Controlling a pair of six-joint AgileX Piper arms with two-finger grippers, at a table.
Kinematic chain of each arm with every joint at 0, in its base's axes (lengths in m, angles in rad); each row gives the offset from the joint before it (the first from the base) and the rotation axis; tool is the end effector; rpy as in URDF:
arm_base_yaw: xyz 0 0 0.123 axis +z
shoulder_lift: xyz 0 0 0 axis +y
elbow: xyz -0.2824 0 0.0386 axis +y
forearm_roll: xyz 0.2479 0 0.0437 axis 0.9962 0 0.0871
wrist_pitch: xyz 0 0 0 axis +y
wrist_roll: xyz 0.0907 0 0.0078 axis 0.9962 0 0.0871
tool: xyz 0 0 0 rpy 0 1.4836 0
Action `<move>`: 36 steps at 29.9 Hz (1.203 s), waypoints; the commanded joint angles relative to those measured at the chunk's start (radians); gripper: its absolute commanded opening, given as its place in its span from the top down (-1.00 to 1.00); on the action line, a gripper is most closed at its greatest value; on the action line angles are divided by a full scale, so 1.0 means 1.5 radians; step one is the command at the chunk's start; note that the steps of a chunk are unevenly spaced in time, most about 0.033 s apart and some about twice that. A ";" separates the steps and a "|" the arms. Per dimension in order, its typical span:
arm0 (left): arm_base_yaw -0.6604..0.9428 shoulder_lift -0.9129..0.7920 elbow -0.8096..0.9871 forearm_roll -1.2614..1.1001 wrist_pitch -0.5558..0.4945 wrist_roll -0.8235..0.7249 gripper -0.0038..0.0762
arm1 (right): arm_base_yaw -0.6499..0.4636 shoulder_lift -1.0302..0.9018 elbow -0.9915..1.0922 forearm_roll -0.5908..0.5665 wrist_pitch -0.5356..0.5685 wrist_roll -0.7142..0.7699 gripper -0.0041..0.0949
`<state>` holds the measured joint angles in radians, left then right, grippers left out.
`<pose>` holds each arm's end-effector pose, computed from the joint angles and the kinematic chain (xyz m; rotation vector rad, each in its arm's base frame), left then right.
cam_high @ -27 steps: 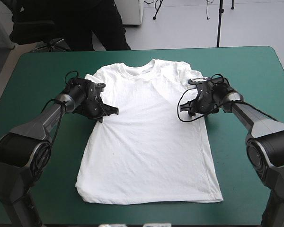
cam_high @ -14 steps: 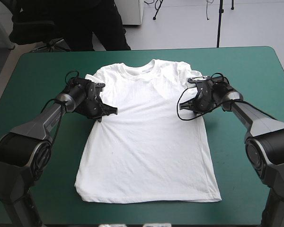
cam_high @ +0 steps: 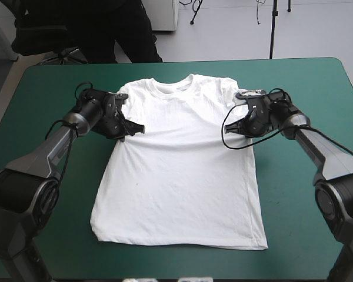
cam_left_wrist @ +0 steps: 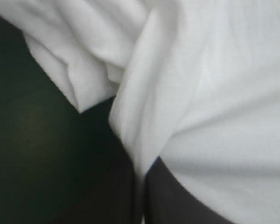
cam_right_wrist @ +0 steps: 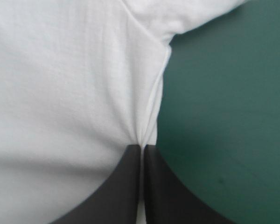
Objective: Fold the cloth
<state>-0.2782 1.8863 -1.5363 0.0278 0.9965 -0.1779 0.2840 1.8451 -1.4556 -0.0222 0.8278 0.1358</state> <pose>0.3852 -0.1078 0.2489 0.1581 2.8273 -0.0651 0.3828 0.1102 0.2483 -0.2156 2.6962 0.1002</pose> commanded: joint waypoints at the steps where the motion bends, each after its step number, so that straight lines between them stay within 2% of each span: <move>1: 0.001 -0.080 -0.048 0.006 -0.003 -0.003 0.93 | -0.002 -0.093 -0.017 -0.020 -0.005 -0.006 0.95; 12: -0.002 -0.238 -0.071 -0.019 0.005 0.008 0.93 | -0.002 -0.280 -0.025 -0.014 0.004 -0.006 0.95; 22: -0.002 -0.363 -0.071 -0.115 -0.005 0.058 0.93 | -0.002 -0.353 -0.178 0.045 0.104 -0.041 0.95; 28: -0.002 -0.436 -0.071 -0.199 -0.017 0.115 0.93 | -0.002 -0.380 -0.232 0.107 0.129 -0.067 0.95; 36: -0.002 -0.496 -0.071 -0.287 -0.024 0.218 0.93 | -0.002 -0.426 -0.238 0.139 0.132 -0.091 0.95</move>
<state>-0.2782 1.1789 -1.6086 -0.3322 1.0291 0.0878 0.2860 1.2480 -1.7813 0.1641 1.0908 0.0187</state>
